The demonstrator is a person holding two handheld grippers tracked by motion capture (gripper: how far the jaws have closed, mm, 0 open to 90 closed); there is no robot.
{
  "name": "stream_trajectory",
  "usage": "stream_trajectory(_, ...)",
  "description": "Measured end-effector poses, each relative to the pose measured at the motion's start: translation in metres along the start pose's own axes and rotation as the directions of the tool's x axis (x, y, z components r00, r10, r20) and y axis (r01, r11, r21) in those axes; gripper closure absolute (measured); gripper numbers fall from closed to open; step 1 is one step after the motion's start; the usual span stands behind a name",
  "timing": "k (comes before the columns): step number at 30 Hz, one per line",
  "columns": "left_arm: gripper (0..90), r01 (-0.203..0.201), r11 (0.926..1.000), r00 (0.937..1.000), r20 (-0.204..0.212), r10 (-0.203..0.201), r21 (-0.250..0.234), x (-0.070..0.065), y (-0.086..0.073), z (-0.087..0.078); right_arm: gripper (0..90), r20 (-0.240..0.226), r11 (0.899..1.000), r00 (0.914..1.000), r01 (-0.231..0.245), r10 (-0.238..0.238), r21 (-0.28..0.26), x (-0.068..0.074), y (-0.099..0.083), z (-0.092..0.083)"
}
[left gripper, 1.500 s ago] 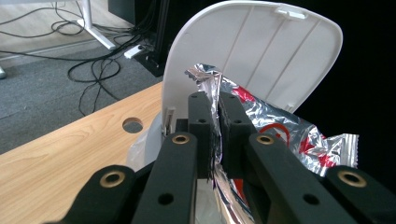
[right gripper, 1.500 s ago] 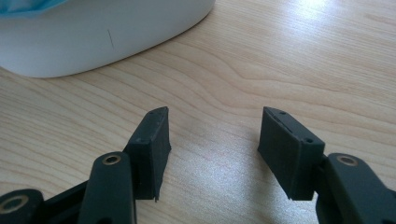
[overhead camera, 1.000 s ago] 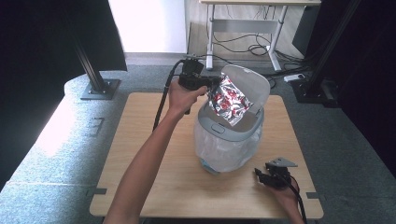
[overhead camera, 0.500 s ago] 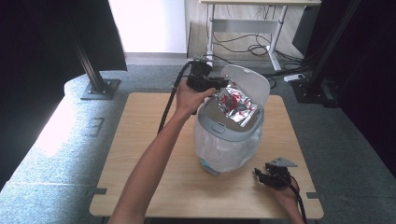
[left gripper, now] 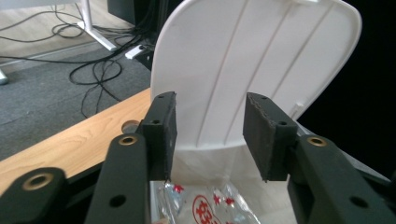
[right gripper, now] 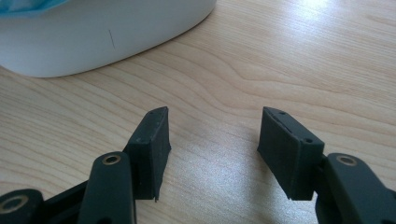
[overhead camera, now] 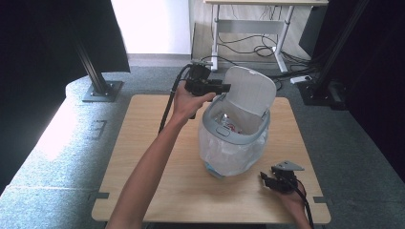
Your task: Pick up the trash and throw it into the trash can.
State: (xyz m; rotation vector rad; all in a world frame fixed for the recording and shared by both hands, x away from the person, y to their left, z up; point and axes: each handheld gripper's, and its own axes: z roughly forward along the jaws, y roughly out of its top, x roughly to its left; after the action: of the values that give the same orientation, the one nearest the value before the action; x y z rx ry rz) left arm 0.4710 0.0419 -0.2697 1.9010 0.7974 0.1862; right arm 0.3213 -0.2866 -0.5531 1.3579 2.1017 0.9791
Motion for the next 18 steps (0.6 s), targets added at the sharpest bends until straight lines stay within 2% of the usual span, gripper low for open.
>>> stream_trajectory(6, 44.1, -0.045, 0.9989, 0.9990, 0.005, 0.045, 0.006, -0.001, -0.010, -0.018, 42.8, 0.000, 1.000, 1.0000, 0.002, -0.002, -0.001, 0.000, 0.000, 0.000)
stream_trajectory(10, 42.0, -0.072, 0.9973, 0.9973, 0.012, 0.073, -0.010, -0.004, -0.021, -0.038, 42.8, 0.000, 1.000, 1.0000, 0.002, -0.002, 0.000, 0.000, 0.000, 0.000)
stream_trajectory(18, 40.3, -0.084, 0.9965, 0.9965, -0.003, 0.084, -0.004, -0.005, -0.044, -0.058, 42.9, 0.000, 1.000, 1.0000, 0.001, -0.001, 0.000, 0.000, 0.000, 0.000)
